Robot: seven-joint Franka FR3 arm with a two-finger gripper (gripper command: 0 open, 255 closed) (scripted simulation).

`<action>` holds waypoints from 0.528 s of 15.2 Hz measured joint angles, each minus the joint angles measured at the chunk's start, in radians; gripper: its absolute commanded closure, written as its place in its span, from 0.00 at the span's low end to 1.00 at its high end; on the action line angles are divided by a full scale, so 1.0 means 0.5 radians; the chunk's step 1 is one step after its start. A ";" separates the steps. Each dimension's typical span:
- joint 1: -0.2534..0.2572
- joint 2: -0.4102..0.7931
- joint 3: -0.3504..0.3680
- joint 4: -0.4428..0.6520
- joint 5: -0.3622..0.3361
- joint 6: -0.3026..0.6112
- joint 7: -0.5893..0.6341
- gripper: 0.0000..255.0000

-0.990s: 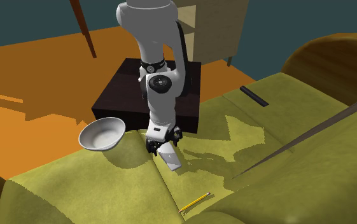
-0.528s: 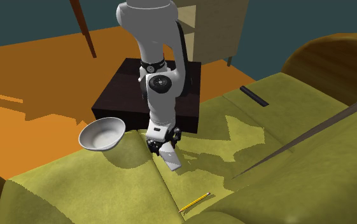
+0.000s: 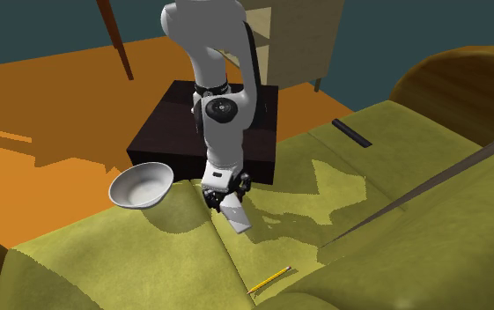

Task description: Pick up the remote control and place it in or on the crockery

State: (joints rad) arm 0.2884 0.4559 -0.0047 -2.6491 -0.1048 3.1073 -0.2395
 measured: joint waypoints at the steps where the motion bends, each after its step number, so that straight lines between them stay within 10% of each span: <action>1: -0.009 -0.050 0.007 -0.018 0.001 -0.032 -0.003 1.00; 8: -0.063 -0.308 0.063 -0.081 0.025 -0.227 -0.030 1.00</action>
State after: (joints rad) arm 0.2568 0.3022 0.0270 -2.6895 -0.0921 2.9936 -0.2546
